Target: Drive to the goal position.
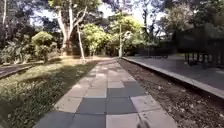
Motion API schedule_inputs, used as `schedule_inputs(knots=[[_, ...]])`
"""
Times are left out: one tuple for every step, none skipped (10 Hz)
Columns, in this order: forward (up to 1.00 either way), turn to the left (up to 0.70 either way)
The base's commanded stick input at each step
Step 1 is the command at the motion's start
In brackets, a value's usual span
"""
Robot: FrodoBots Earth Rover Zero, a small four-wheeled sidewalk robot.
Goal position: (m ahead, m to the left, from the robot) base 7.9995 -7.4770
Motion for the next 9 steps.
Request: schedule_inputs(knots=[[0.50, 0.00], [0.50, 0.00], [0.50, 0.00], [0.50, 0.00], [0.50, 0.00], [0.50, 0.00], [0.50, 0.00], [0.50, 0.00], [0.50, 0.00]])
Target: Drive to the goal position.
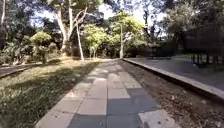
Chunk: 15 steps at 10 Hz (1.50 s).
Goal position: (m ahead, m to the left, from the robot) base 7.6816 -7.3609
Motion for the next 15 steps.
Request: schedule_inputs(knots=[[0.50, 0.00], [0.50, 0.00], [0.50, 0.00], [0.50, 0.00], [0.50, 0.00], [0.50, 0.00], [0.50, 0.00], [0.50, 0.00], [0.50, 0.00], [0.50, 0.00], [0.36, 0.00], [0.18, 0.00], [0.00, 0.00], [0.00, 0.00], [0.09, 0.00]])
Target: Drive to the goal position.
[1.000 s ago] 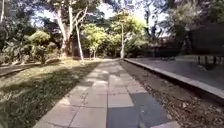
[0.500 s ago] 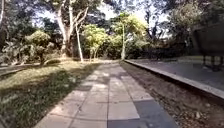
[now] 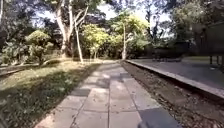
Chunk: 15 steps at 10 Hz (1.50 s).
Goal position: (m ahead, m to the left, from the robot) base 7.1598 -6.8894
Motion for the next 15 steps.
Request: schedule_inputs(knots=[[0.29, 0.00], [0.47, 0.00], [0.50, 0.00], [0.50, 0.00], [0.50, 0.00], [0.50, 0.00], [0.50, 0.00], [0.50, 0.00], [0.50, 0.00], [0.50, 0.00], [0.50, 0.00], [0.50, 0.00], [0.50, 0.00], [0.50, 0.00], [0.50, 0.00]])
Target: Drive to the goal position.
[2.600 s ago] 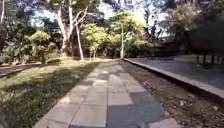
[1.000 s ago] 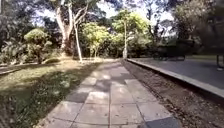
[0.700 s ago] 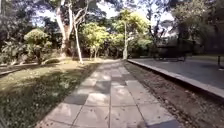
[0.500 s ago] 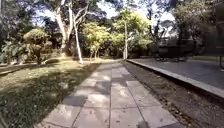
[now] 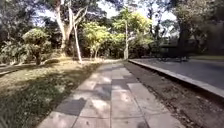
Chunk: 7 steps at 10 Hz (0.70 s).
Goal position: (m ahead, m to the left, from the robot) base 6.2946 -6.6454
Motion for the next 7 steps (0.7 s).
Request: schedule_inputs(knots=[[0.50, 0.00], [0.50, 0.00], [0.50, 0.00], [0.50, 0.00], [0.50, 0.00], [0.50, 0.00], [0.50, 0.00]])
